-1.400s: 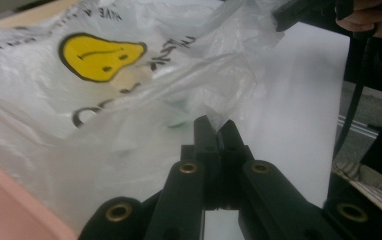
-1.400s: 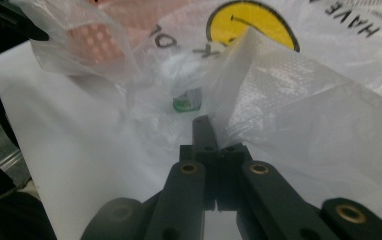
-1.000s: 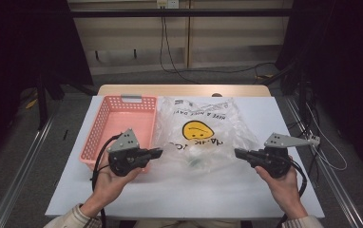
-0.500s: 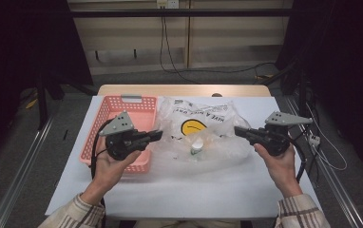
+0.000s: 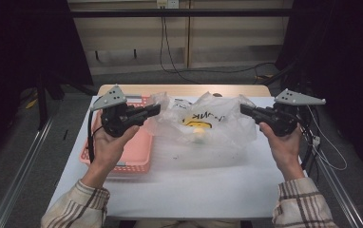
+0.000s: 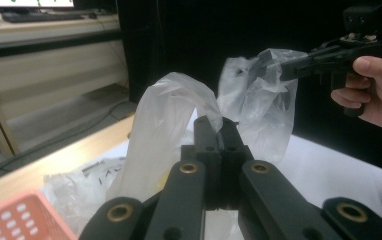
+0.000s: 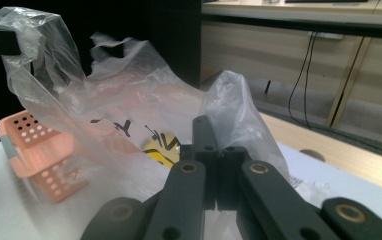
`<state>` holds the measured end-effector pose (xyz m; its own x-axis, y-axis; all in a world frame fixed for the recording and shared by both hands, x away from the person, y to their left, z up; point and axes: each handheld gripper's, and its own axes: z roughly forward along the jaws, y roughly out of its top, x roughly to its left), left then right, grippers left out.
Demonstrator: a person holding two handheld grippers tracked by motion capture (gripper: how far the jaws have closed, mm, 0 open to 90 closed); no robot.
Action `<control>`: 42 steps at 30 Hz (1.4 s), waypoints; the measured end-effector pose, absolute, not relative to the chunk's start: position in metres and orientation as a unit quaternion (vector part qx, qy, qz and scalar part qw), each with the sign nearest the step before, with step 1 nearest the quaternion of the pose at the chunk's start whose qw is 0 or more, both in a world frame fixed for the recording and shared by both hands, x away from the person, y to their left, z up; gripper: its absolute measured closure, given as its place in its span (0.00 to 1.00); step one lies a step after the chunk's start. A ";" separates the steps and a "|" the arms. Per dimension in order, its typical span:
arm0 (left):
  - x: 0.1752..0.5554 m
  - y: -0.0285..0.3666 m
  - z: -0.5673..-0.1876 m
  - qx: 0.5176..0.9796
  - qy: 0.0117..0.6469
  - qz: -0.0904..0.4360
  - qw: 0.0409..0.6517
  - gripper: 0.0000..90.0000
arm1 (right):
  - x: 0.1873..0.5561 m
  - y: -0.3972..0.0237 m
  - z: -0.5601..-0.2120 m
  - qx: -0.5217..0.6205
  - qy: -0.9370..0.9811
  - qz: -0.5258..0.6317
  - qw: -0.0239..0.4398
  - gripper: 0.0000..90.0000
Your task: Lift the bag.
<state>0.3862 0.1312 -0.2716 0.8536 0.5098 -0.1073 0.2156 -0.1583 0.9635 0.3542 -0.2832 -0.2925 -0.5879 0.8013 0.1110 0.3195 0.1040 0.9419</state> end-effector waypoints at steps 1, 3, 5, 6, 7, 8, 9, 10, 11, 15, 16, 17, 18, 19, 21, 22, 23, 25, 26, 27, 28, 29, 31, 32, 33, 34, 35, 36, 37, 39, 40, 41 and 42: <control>0.387 0.131 -0.268 0.750 0.242 0.125 0.603 1.00 | 0.355 -0.284 -0.288 0.394 0.708 0.540 0.226 1.00; 0.390 0.132 -0.261 0.745 0.243 0.130 0.607 1.00 | 0.357 -0.285 -0.278 0.391 0.706 0.542 0.234 1.00; 0.394 0.133 -0.253 0.741 0.245 0.137 0.610 1.00 | 0.359 -0.285 -0.267 0.387 0.704 0.544 0.243 1.00; 0.395 0.133 -0.248 0.739 0.244 0.142 0.612 1.00 | 0.361 -0.285 -0.261 0.384 0.703 0.546 0.247 1.00; 0.397 0.133 -0.243 0.738 0.245 0.145 0.612 1.00 | 0.362 -0.285 -0.256 0.382 0.703 0.546 0.251 1.00; 0.398 0.133 -0.237 0.736 0.243 0.150 0.613 1.00 | 0.364 -0.285 -0.250 0.379 0.704 0.544 0.256 1.00; 0.398 0.133 -0.232 0.736 0.242 0.155 0.613 1.00 | 0.365 -0.284 -0.244 0.378 0.703 0.545 0.258 1.00; 0.399 0.133 -0.226 0.736 0.241 0.160 0.613 1.00 | 0.366 -0.284 -0.239 0.374 0.703 0.545 0.263 1.00; 0.399 0.132 -0.221 0.734 0.241 0.162 0.614 1.00 | 0.367 -0.285 -0.234 0.375 0.699 0.548 0.266 1.00; 0.395 0.131 -0.205 0.727 0.236 0.165 0.623 1.00 | 0.372 -0.289 -0.220 0.377 0.687 0.558 0.272 1.00; 0.395 0.131 -0.202 0.723 0.237 0.167 0.627 1.00 | 0.373 -0.290 -0.216 0.377 0.685 0.560 0.274 1.00; 0.395 0.132 -0.199 0.723 0.236 0.173 0.626 1.00 | 0.375 -0.291 -0.212 0.378 0.683 0.561 0.276 1.00; 0.396 0.132 -0.196 0.719 0.239 0.175 0.629 1.00 | 0.376 -0.292 -0.208 0.378 0.680 0.563 0.279 1.00; 0.398 0.133 -0.194 0.718 0.240 0.178 0.628 1.00 | 0.378 -0.293 -0.203 0.378 0.679 0.563 0.281 1.00; 0.400 0.135 -0.190 0.715 0.244 0.179 0.630 1.00 | 0.381 -0.296 -0.192 0.377 0.677 0.562 0.289 1.00; 0.401 0.137 -0.187 0.713 0.246 0.183 0.631 1.00 | 0.383 -0.298 -0.186 0.378 0.674 0.564 0.291 1.00; 0.402 0.138 -0.184 0.710 0.244 0.185 0.634 1.00 | 0.385 -0.300 -0.182 0.380 0.674 0.562 0.293 1.00; 0.402 0.139 -0.177 0.708 0.244 0.190 0.635 1.00 | 0.389 -0.303 -0.173 0.383 0.671 0.561 0.299 1.00; 0.403 0.139 -0.175 0.705 0.243 0.191 0.638 1.00 | 0.391 -0.303 -0.169 0.382 0.669 0.563 0.301 1.00; 0.404 0.139 -0.171 0.705 0.244 0.194 0.637 1.00 | 0.393 -0.303 -0.166 0.383 0.668 0.562 0.304 1.00; 0.405 0.139 -0.169 0.705 0.245 0.196 0.636 1.00 | 0.395 -0.303 -0.162 0.382 0.667 0.562 0.306 1.00; 0.407 0.139 -0.166 0.703 0.249 0.199 0.636 1.00 | 0.397 -0.302 -0.159 0.381 0.667 0.563 0.306 1.00; 0.412 0.140 -0.163 0.700 0.254 0.199 0.637 1.00 | 0.401 -0.302 -0.153 0.382 0.666 0.561 0.310 1.00; 0.414 0.140 -0.162 0.698 0.257 0.198 0.639 1.00 | 0.405 -0.302 -0.151 0.384 0.665 0.561 0.310 1.00; 0.415 0.141 -0.161 0.695 0.260 0.196 0.641 1.00 | 0.407 -0.302 -0.150 0.387 0.664 0.560 0.310 1.00; 0.416 0.141 -0.160 0.695 0.261 0.195 0.641 1.00 | 0.410 -0.303 -0.149 0.390 0.661 0.562 0.309 1.00; 0.417 0.141 -0.160 0.694 0.263 0.194 0.642 1.00 | 0.412 -0.303 -0.148 0.392 0.660 0.562 0.308 1.00; 0.418 0.141 -0.159 0.695 0.264 0.195 0.640 1.00 | 0.414 -0.303 -0.146 0.393 0.659 0.562 0.309 1.00; 0.419 0.141 -0.159 0.692 0.266 0.193 0.642 1.00 | 0.414 -0.303 -0.146 0.392 0.658 0.564 0.308 1.00; 0.419 0.141 -0.162 0.694 0.265 0.193 0.641 1.00 | 0.416 -0.302 -0.146 0.392 0.659 0.562 0.309 1.00; 0.419 0.140 -0.165 0.694 0.267 0.193 0.640 1.00 | 0.417 -0.302 -0.148 0.391 0.662 0.560 0.309 1.00; 0.419 0.140 -0.168 0.694 0.268 0.191 0.640 1.00 | 0.417 -0.301 -0.152 0.390 0.663 0.560 0.307 1.00; 0.419 0.140 -0.172 0.698 0.267 0.191 0.636 1.00 | 0.417 -0.301 -0.157 0.390 0.666 0.558 0.305 1.00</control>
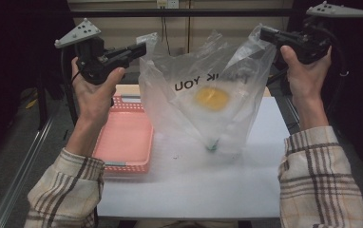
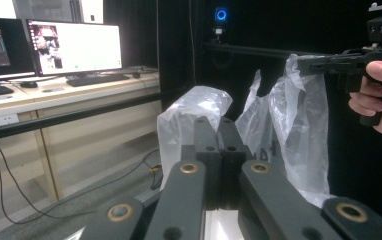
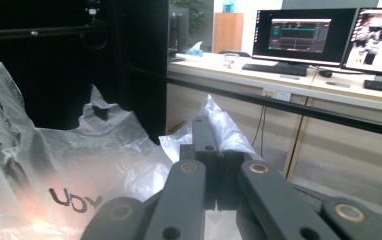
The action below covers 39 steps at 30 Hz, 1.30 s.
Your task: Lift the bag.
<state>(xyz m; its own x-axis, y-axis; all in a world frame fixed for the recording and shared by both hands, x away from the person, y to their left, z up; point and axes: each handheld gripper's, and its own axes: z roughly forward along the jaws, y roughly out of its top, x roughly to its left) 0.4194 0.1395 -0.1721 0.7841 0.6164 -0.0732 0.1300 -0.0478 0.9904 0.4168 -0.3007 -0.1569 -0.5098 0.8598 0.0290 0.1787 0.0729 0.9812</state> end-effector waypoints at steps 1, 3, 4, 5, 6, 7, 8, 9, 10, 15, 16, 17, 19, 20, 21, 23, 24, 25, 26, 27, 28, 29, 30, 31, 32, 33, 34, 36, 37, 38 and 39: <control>0.421 0.139 -0.176 0.702 0.267 0.190 0.633 1.00 | 0.417 -0.301 -0.162 0.392 0.667 0.557 0.303 1.00; 0.423 0.140 -0.182 0.705 0.274 0.187 0.627 1.00 | 0.419 -0.302 -0.174 0.398 0.666 0.557 0.296 1.00; 0.424 0.140 -0.185 0.705 0.278 0.185 0.625 1.00 | 0.419 -0.302 -0.179 0.401 0.667 0.556 0.291 1.00; 0.426 0.141 -0.187 0.706 0.281 0.184 0.624 1.00 | 0.420 -0.302 -0.184 0.404 0.670 0.553 0.288 1.00; 0.427 0.142 -0.190 0.707 0.284 0.185 0.621 1.00 | 0.420 -0.302 -0.189 0.406 0.671 0.550 0.286 1.00; 0.427 0.143 -0.192 0.709 0.285 0.184 0.618 1.00 | 0.420 -0.303 -0.193 0.407 0.674 0.548 0.284 1.00; 0.428 0.143 -0.194 0.711 0.287 0.184 0.615 1.00 | 0.420 -0.303 -0.197 0.408 0.676 0.545 0.282 1.00; 0.429 0.143 -0.197 0.712 0.288 0.185 0.613 1.00 | 0.420 -0.303 -0.200 0.409 0.678 0.541 0.282 1.00; 0.430 0.143 -0.199 0.714 0.289 0.183 0.611 1.00 | 0.419 -0.303 -0.203 0.411 0.679 0.539 0.281 1.00; 0.435 0.139 -0.216 0.726 0.295 0.177 0.595 1.00 | 0.415 -0.307 -0.221 0.415 0.688 0.529 0.274 1.00; 0.437 0.138 -0.220 0.731 0.296 0.176 0.590 1.00 | 0.414 -0.308 -0.227 0.417 0.690 0.523 0.276 1.00; 0.439 0.136 -0.224 0.733 0.299 0.175 0.586 1.00 | 0.414 -0.309 -0.232 0.420 0.691 0.521 0.272 1.00; 0.442 0.134 -0.232 0.737 0.304 0.171 0.579 1.00 | 0.415 -0.312 -0.242 0.429 0.692 0.515 0.268 1.00; 0.444 0.133 -0.235 0.737 0.307 0.169 0.578 1.00 | 0.416 -0.313 -0.247 0.431 0.692 0.514 0.265 1.00; 0.445 0.132 -0.238 0.739 0.308 0.169 0.575 1.00 | 0.416 -0.314 -0.251 0.435 0.692 0.512 0.264 1.00; 0.448 0.129 -0.245 0.744 0.312 0.180 0.563 1.00 | 0.417 -0.316 -0.257 0.440 0.698 0.496 0.270 1.00; 0.450 0.128 -0.248 0.746 0.315 0.187 0.557 1.00 | 0.418 -0.316 -0.260 0.444 0.703 0.482 0.277 1.00; 0.453 0.127 -0.252 0.744 0.320 0.183 0.557 1.00 | 0.419 -0.315 -0.264 0.447 0.708 0.464 0.288 1.00; 0.456 0.127 -0.257 0.743 0.325 0.179 0.556 1.00 | 0.421 -0.316 -0.267 0.451 0.711 0.454 0.291 1.00; 0.458 0.126 -0.261 0.745 0.328 0.179 0.552 1.00 | 0.423 -0.317 -0.271 0.456 0.711 0.452 0.289 1.00; 0.461 0.125 -0.265 0.747 0.330 0.177 0.549 1.00 | 0.426 -0.319 -0.275 0.461 0.709 0.450 0.287 1.00; 0.464 0.124 -0.269 0.748 0.332 0.175 0.547 1.00 | 0.428 -0.321 -0.278 0.466 0.707 0.449 0.286 1.00; 0.466 0.123 -0.272 0.748 0.335 0.176 0.545 1.00 | 0.431 -0.323 -0.282 0.473 0.703 0.449 0.283 1.00; 0.469 0.123 -0.275 0.750 0.337 0.175 0.542 1.00 | 0.434 -0.324 -0.286 0.479 0.701 0.447 0.284 1.00; 0.473 0.122 -0.279 0.749 0.342 0.172 0.541 1.00 | 0.437 -0.326 -0.290 0.483 0.701 0.443 0.282 1.00; 0.476 0.122 -0.282 0.751 0.346 0.170 0.537 1.00 | 0.439 -0.326 -0.294 0.487 0.703 0.434 0.283 1.00; 0.478 0.123 -0.285 0.749 0.351 0.169 0.536 1.00 | 0.441 -0.326 -0.298 0.490 0.705 0.426 0.285 1.00; 0.482 0.124 -0.291 0.746 0.359 0.161 0.538 1.00 | 0.441 -0.325 -0.304 0.486 0.710 0.428 0.277 1.00; 0.483 0.125 -0.294 0.743 0.362 0.157 0.540 1.00 | 0.439 -0.324 -0.305 0.485 0.709 0.430 0.278 0.96; 0.485 0.125 -0.296 0.743 0.363 0.152 0.541 1.00 | 0.438 -0.324 -0.305 0.482 0.709 0.435 0.275 0.92; 0.486 0.125 -0.299 0.743 0.364 0.144 0.543 1.00 | 0.436 -0.324 -0.304 0.480 0.708 0.442 0.272 0.89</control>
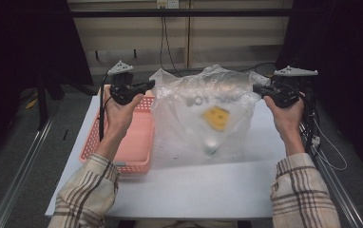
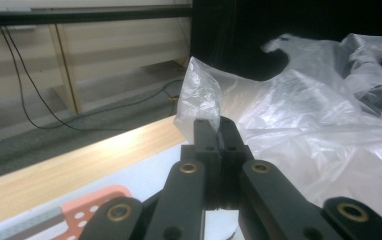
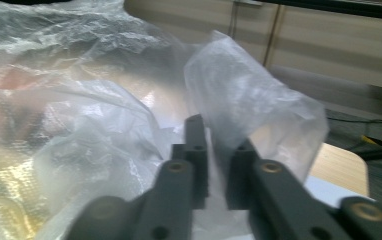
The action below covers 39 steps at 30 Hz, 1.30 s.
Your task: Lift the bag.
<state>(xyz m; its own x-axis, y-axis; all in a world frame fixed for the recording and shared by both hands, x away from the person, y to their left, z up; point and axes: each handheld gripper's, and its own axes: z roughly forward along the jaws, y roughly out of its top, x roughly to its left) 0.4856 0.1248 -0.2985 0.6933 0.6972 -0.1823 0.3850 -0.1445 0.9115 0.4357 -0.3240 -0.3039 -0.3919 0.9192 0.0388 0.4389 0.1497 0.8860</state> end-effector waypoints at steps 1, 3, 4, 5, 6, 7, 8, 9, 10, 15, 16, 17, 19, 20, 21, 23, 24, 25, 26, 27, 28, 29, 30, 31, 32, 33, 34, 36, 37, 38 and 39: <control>0.486 0.125 -0.300 0.742 0.364 0.137 0.546 1.00 | 0.433 -0.323 -0.302 0.478 0.706 0.446 0.273 0.84; 0.484 0.124 -0.299 0.742 0.361 0.134 0.549 0.98 | 0.428 -0.322 -0.298 0.472 0.705 0.452 0.275 0.78; 0.482 0.123 -0.298 0.743 0.358 0.134 0.550 0.97 | 0.425 -0.321 -0.296 0.467 0.705 0.459 0.272 0.73; 0.480 0.122 -0.296 0.743 0.355 0.138 0.550 0.95 | 0.422 -0.320 -0.295 0.465 0.705 0.462 0.271 0.68; 0.478 0.122 -0.293 0.743 0.352 0.140 0.551 0.95 | 0.418 -0.320 -0.293 0.468 0.703 0.463 0.270 0.64; 0.476 0.122 -0.291 0.744 0.349 0.141 0.552 0.96 | 0.414 -0.320 -0.291 0.470 0.699 0.468 0.268 0.62; 0.474 0.122 -0.289 0.743 0.348 0.147 0.553 0.98 | 0.410 -0.320 -0.289 0.469 0.698 0.471 0.267 0.60; 0.474 0.122 -0.288 0.743 0.347 0.149 0.553 0.99 | 0.405 -0.319 -0.287 0.465 0.698 0.472 0.272 0.57; 0.475 0.122 -0.287 0.741 0.350 0.149 0.553 0.99 | 0.400 -0.320 -0.285 0.464 0.697 0.473 0.275 0.54; 0.482 0.126 -0.290 0.737 0.373 0.151 0.543 1.00 | 0.381 -0.326 -0.278 0.462 0.685 0.485 0.285 0.41; 0.484 0.128 -0.292 0.735 0.380 0.151 0.541 1.00 | 0.377 -0.327 -0.278 0.462 0.684 0.488 0.285 0.38; 0.485 0.129 -0.293 0.732 0.386 0.152 0.540 1.00 | 0.374 -0.329 -0.277 0.462 0.682 0.490 0.287 0.36; 0.488 0.131 -0.295 0.727 0.394 0.144 0.544 1.00 | 0.370 -0.330 -0.279 0.461 0.683 0.489 0.286 0.32; 0.488 0.132 -0.295 0.725 0.393 0.141 0.547 1.00 | 0.370 -0.330 -0.281 0.461 0.687 0.485 0.284 0.30; 0.487 0.132 -0.294 0.723 0.394 0.140 0.550 0.96 | 0.369 -0.329 -0.284 0.462 0.690 0.480 0.284 0.29; 0.485 0.130 -0.292 0.722 0.389 0.140 0.554 0.76 | 0.367 -0.326 -0.290 0.462 0.696 0.472 0.281 0.25; 0.482 0.130 -0.291 0.722 0.384 0.138 0.559 0.70 | 0.367 -0.325 -0.293 0.463 0.697 0.471 0.280 0.24; 0.479 0.130 -0.289 0.721 0.379 0.137 0.564 0.64 | 0.366 -0.323 -0.296 0.462 0.698 0.471 0.278 0.23; 0.476 0.131 -0.286 0.717 0.377 0.137 0.569 0.53 | 0.365 -0.321 -0.299 0.462 0.699 0.472 0.276 0.23; 0.472 0.131 -0.284 0.712 0.378 0.138 0.575 0.42 | 0.364 -0.320 -0.302 0.461 0.700 0.471 0.275 0.22; 0.468 0.132 -0.283 0.710 0.376 0.144 0.578 0.36 | 0.363 -0.318 -0.305 0.463 0.700 0.471 0.274 0.21; 0.465 0.133 -0.280 0.711 0.372 0.151 0.577 0.34 | 0.362 -0.317 -0.308 0.464 0.699 0.474 0.270 0.20; 0.462 0.134 -0.278 0.712 0.367 0.151 0.579 0.30 | 0.360 -0.314 -0.311 0.462 0.700 0.475 0.265 0.20; 0.459 0.136 -0.275 0.713 0.366 0.154 0.578 0.27 | 0.358 -0.310 -0.313 0.459 0.704 0.472 0.265 0.20; 0.456 0.139 -0.272 0.712 0.363 0.159 0.579 0.25 | 0.356 -0.305 -0.315 0.456 0.708 0.468 0.268 0.20; 0.452 0.141 -0.270 0.710 0.361 0.162 0.583 0.24 | 0.355 -0.302 -0.317 0.453 0.709 0.469 0.267 0.20; 0.449 0.144 -0.267 0.708 0.358 0.164 0.586 0.22 | 0.354 -0.299 -0.319 0.451 0.709 0.476 0.260 0.20; 0.443 0.150 -0.262 0.707 0.355 0.170 0.587 0.21 | 0.353 -0.291 -0.323 0.443 0.716 0.480 0.248 0.22; 0.440 0.153 -0.261 0.708 0.354 0.169 0.588 0.20 | 0.353 -0.286 -0.325 0.440 0.719 0.477 0.248 0.22; 0.436 0.157 -0.260 0.709 0.351 0.172 0.587 0.19 | 0.354 -0.282 -0.327 0.435 0.723 0.476 0.247 0.23; 0.432 0.160 -0.260 0.710 0.349 0.178 0.586 0.19 | 0.355 -0.279 -0.329 0.430 0.726 0.478 0.243 0.25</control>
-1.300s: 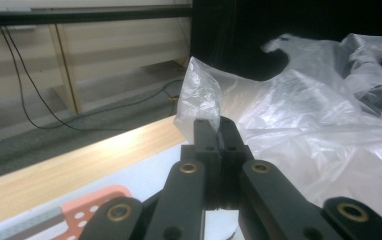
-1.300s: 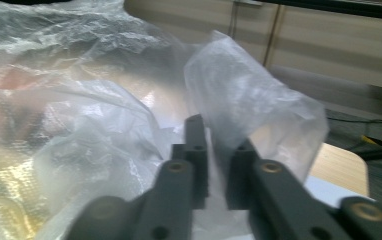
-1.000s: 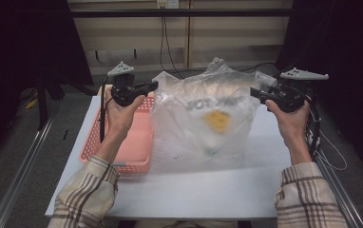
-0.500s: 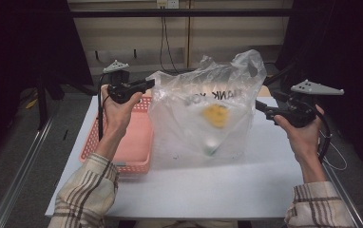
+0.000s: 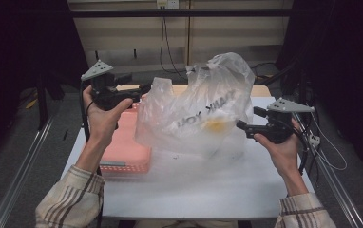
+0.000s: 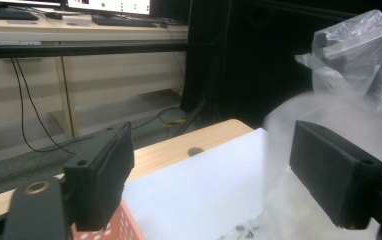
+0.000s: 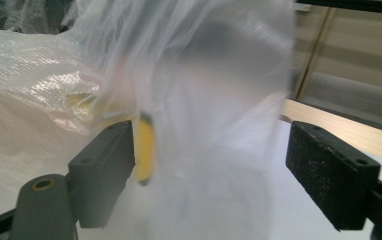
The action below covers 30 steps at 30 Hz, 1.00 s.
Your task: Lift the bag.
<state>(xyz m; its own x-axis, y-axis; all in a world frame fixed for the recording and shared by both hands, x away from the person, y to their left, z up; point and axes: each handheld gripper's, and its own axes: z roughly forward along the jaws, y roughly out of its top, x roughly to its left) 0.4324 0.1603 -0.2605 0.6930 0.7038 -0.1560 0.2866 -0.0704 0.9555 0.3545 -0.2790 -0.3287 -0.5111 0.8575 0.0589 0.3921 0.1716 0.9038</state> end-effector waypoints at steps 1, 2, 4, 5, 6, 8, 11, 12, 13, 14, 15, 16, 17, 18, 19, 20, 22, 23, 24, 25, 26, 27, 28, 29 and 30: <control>0.428 0.165 -0.261 0.709 0.347 0.184 0.586 0.19 | 0.355 -0.276 -0.330 0.427 0.728 0.478 0.244 0.28; 0.425 0.169 -0.263 0.709 0.348 0.187 0.585 0.19 | 0.356 -0.273 -0.331 0.427 0.729 0.474 0.248 0.37; 0.418 0.179 -0.269 0.709 0.357 0.192 0.578 0.19 | 0.359 -0.270 -0.333 0.420 0.734 0.473 0.247 0.45; 0.415 0.184 -0.273 0.708 0.358 0.196 0.576 0.19 | 0.361 -0.269 -0.333 0.421 0.734 0.471 0.248 0.55; 0.412 0.188 -0.277 0.709 0.361 0.196 0.574 0.19 | 0.362 -0.269 -0.334 0.419 0.736 0.471 0.247 0.72; 0.405 0.194 -0.288 0.716 0.359 0.192 0.567 0.19 | 0.365 -0.269 -0.336 0.420 0.735 0.474 0.241 0.90; 0.390 0.196 -0.306 0.743 0.340 0.181 0.547 0.19 | 0.372 -0.270 -0.339 0.426 0.734 0.468 0.245 1.00; 0.386 0.195 -0.312 0.748 0.338 0.174 0.544 0.19 | 0.374 -0.272 -0.339 0.431 0.731 0.467 0.247 1.00; 0.383 0.195 -0.318 0.755 0.334 0.170 0.538 0.20 | 0.377 -0.273 -0.340 0.438 0.727 0.464 0.253 1.00; 0.381 0.194 -0.323 0.760 0.334 0.166 0.532 0.21 | 0.381 -0.276 -0.341 0.445 0.722 0.464 0.256 1.00; 0.380 0.192 -0.327 0.766 0.331 0.165 0.525 0.20 | 0.385 -0.278 -0.343 0.454 0.718 0.460 0.260 1.00; 0.380 0.190 -0.330 0.774 0.329 0.166 0.515 0.20 | 0.390 -0.281 -0.344 0.461 0.715 0.454 0.266 1.00; 0.379 0.188 -0.332 0.777 0.327 0.165 0.512 0.20 | 0.395 -0.283 -0.347 0.467 0.713 0.448 0.270 1.00; 0.379 0.186 -0.334 0.779 0.326 0.162 0.510 0.20 | 0.399 -0.285 -0.350 0.473 0.711 0.443 0.273 1.00; 0.379 0.183 -0.336 0.783 0.322 0.160 0.507 0.20 | 0.404 -0.287 -0.353 0.479 0.709 0.437 0.278 1.00; 0.379 0.179 -0.338 0.787 0.319 0.157 0.505 0.20 | 0.408 -0.290 -0.358 0.485 0.707 0.435 0.276 1.00; 0.379 0.172 -0.343 0.794 0.313 0.151 0.498 0.20 | 0.416 -0.294 -0.367 0.499 0.704 0.419 0.282 1.00; 0.379 0.168 -0.345 0.798 0.311 0.147 0.495 0.20 | 0.420 -0.296 -0.372 0.506 0.703 0.417 0.277 1.00; 0.379 0.164 -0.348 0.800 0.307 0.145 0.495 0.20 | 0.423 -0.298 -0.377 0.512 0.701 0.413 0.275 1.00; 0.379 0.161 -0.350 0.803 0.305 0.143 0.492 0.20 | 0.426 -0.300 -0.382 0.517 0.700 0.410 0.273 1.00; 0.379 0.157 -0.353 0.804 0.304 0.142 0.490 0.20 | 0.428 -0.301 -0.386 0.521 0.700 0.409 0.268 1.00; 0.380 0.154 -0.355 0.809 0.302 0.140 0.484 0.20 | 0.430 -0.301 -0.391 0.524 0.701 0.406 0.264 1.00; 0.380 0.151 -0.358 0.810 0.300 0.140 0.484 0.19 | 0.432 -0.300 -0.400 0.523 0.707 0.399 0.260 1.00; 0.379 0.148 -0.360 0.812 0.301 0.138 0.481 0.19 | 0.432 -0.300 -0.400 0.523 0.707 0.399 0.260 1.00; 0.379 0.146 -0.362 0.813 0.300 0.137 0.480 0.19 | 0.432 -0.300 -0.405 0.524 0.709 0.395 0.258 1.00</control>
<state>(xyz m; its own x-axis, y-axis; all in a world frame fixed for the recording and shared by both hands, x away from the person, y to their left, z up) 0.3791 0.1460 -0.3620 0.7823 0.6196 -0.0645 0.3563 -0.3601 0.8622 0.4320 -0.3002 -0.4046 -0.3188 0.9466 0.0480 0.5388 0.1393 0.8308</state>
